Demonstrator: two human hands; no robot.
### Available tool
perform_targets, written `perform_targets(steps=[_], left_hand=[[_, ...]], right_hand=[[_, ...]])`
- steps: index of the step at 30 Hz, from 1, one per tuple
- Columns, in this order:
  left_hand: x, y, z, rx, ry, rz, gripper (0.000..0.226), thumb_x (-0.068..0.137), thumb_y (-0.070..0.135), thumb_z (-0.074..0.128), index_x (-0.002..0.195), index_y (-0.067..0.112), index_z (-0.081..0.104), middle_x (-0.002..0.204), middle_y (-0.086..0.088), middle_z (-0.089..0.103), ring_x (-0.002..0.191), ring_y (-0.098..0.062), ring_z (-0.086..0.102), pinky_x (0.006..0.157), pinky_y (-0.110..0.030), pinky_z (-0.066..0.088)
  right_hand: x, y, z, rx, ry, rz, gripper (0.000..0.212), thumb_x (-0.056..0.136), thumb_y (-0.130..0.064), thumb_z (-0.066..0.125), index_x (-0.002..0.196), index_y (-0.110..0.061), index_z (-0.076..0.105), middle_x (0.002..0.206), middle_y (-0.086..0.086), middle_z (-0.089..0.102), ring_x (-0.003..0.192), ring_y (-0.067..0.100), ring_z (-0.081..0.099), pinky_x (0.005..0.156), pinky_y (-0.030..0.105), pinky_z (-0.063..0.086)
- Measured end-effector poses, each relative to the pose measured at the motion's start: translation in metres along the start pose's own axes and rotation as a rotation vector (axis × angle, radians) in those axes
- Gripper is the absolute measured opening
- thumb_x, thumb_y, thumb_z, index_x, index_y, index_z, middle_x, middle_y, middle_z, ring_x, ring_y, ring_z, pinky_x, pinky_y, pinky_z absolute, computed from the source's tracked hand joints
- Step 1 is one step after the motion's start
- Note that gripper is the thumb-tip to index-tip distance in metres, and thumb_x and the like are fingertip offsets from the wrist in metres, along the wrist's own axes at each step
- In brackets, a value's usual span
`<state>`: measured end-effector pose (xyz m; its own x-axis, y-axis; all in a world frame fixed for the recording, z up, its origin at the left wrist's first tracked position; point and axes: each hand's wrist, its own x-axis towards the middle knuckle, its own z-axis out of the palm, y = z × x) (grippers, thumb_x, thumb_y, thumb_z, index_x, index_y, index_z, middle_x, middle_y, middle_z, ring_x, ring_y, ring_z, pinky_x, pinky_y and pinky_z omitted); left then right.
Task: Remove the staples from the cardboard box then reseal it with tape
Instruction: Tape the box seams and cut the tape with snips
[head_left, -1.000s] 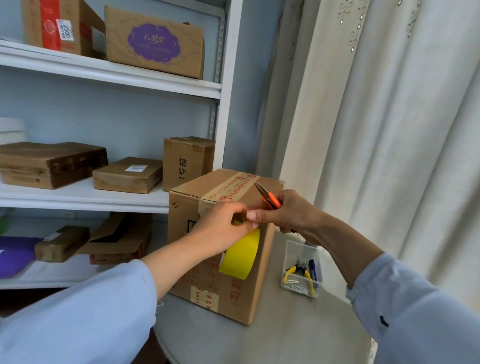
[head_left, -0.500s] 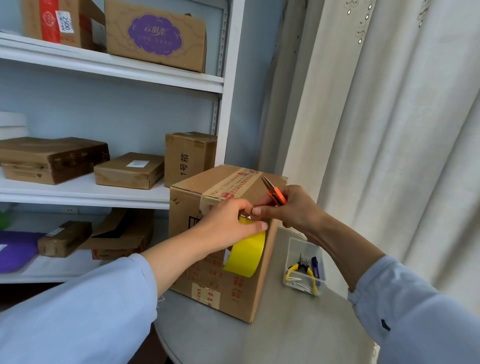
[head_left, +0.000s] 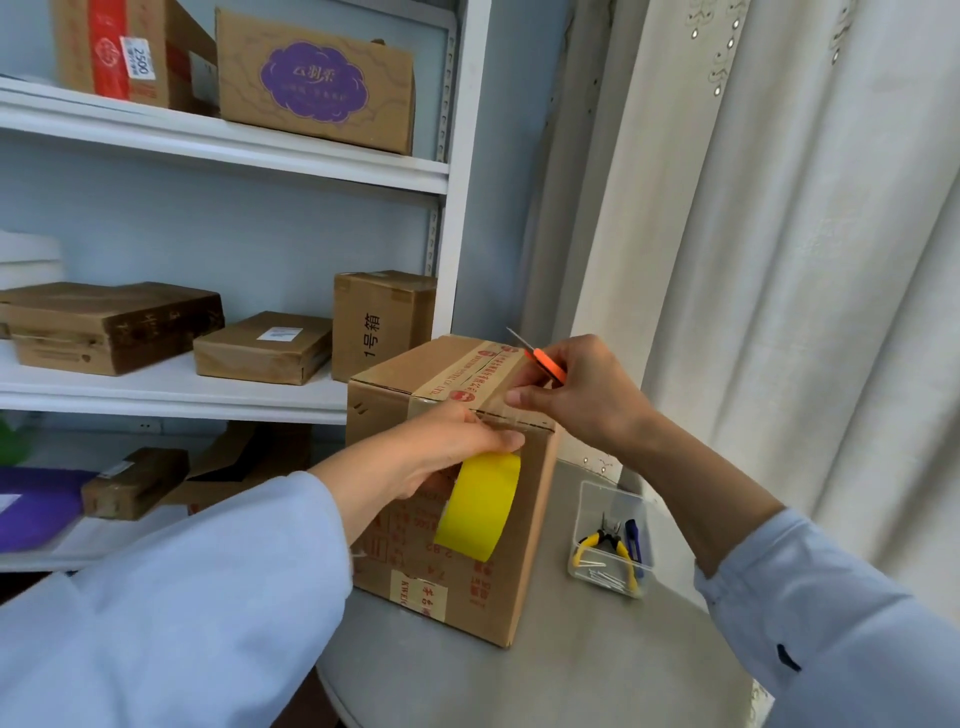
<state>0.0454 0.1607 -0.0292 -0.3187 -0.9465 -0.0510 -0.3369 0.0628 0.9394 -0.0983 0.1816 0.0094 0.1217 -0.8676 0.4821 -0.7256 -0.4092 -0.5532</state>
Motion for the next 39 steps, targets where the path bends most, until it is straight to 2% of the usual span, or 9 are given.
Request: perform_targets(steps=[5,8,13,16,18,21,23,32,39], left_hand=[[-0.001,-0.006,0.006,-0.074,0.009,0.139,0.022,0.083,0.037,0.069,0.096,0.02,0.064,0.109,0.006,0.062,0.105,-0.013,0.055,0.083,-0.025,0.041],[-0.005,-0.008,0.007,-0.234,0.02,0.143,0.009,0.084,0.032,0.069,0.087,0.023,0.067,0.097,0.002,0.067,0.093,-0.014,0.061,0.075,-0.026,0.045],[-0.004,-0.015,0.006,-0.143,-0.042,0.038,0.019,0.084,0.03,0.069,0.07,0.019,0.063,0.07,0.003,0.065,0.068,-0.012,0.058,0.063,-0.024,0.042],[-0.001,-0.01,0.006,-0.099,-0.082,-0.006,0.018,0.085,0.029,0.069,0.071,0.019,0.063,0.066,0.003,0.064,0.066,-0.012,0.059,0.062,-0.024,0.043],[0.002,-0.007,0.005,-0.114,-0.085,-0.004,0.013,0.083,0.025,0.071,0.075,0.018,0.064,0.073,0.0,0.067,0.073,-0.016,0.062,0.071,-0.027,0.049],[0.009,-0.005,0.006,-0.15,-0.064,-0.003,0.009,0.08,0.022,0.073,0.074,0.016,0.071,0.09,-0.005,0.072,0.095,-0.023,0.064,0.097,-0.038,0.046],[0.013,-0.004,0.008,-0.141,-0.057,-0.028,0.013,0.078,0.025,0.075,0.071,0.016,0.074,0.093,-0.005,0.072,0.102,-0.025,0.062,0.101,-0.042,0.043],[0.028,-0.003,0.01,-0.17,-0.035,-0.054,0.027,0.082,0.04,0.069,0.068,0.017,0.075,0.084,-0.001,0.067,0.093,-0.022,0.06,0.078,-0.03,0.047],[0.035,-0.004,0.013,-0.154,-0.003,-0.055,0.027,0.084,0.032,0.069,0.062,0.018,0.073,0.08,0.002,0.069,0.089,-0.018,0.059,0.074,-0.028,0.041]], right_hand=[[0.007,-0.001,-0.01,0.067,0.026,0.082,0.016,0.08,-0.012,0.075,0.068,-0.018,0.065,0.08,0.001,0.067,0.079,0.008,0.066,0.067,0.019,0.052],[0.007,-0.001,-0.017,0.128,0.009,0.141,0.013,0.08,-0.012,0.075,0.071,-0.014,0.065,0.065,-0.005,0.057,0.048,-0.006,0.054,0.043,0.006,0.036],[0.006,-0.009,-0.012,-0.076,-0.128,0.112,0.009,0.079,-0.012,0.075,0.085,-0.009,0.069,0.091,0.001,0.068,0.085,0.012,0.064,0.073,0.022,0.053],[0.006,-0.005,-0.015,-0.035,-0.157,0.165,0.006,0.081,-0.009,0.074,0.083,-0.009,0.068,0.083,-0.002,0.066,0.071,0.007,0.06,0.059,0.013,0.048],[0.007,-0.001,-0.019,0.011,-0.179,0.225,0.006,0.083,-0.008,0.071,0.079,-0.008,0.067,0.076,-0.003,0.063,0.055,0.005,0.05,0.045,0.011,0.038],[0.014,0.005,-0.023,0.051,-0.204,0.287,0.007,0.085,-0.01,0.07,0.081,-0.005,0.066,0.074,-0.002,0.062,0.052,0.009,0.043,0.044,0.018,0.035],[0.018,0.009,-0.023,0.055,-0.228,0.32,0.01,0.085,-0.012,0.07,0.088,-0.002,0.067,0.071,-0.001,0.06,0.052,0.01,0.041,0.044,0.018,0.035],[0.031,0.028,-0.023,0.057,-0.277,0.356,0.01,0.086,-0.014,0.07,0.09,-0.006,0.067,0.044,-0.011,0.051,0.047,0.008,0.038,0.039,0.015,0.033],[0.034,0.039,-0.02,0.064,-0.302,0.37,0.017,0.084,-0.014,0.071,0.094,0.0,0.067,0.057,-0.003,0.051,0.049,0.009,0.038,0.041,0.017,0.032]])
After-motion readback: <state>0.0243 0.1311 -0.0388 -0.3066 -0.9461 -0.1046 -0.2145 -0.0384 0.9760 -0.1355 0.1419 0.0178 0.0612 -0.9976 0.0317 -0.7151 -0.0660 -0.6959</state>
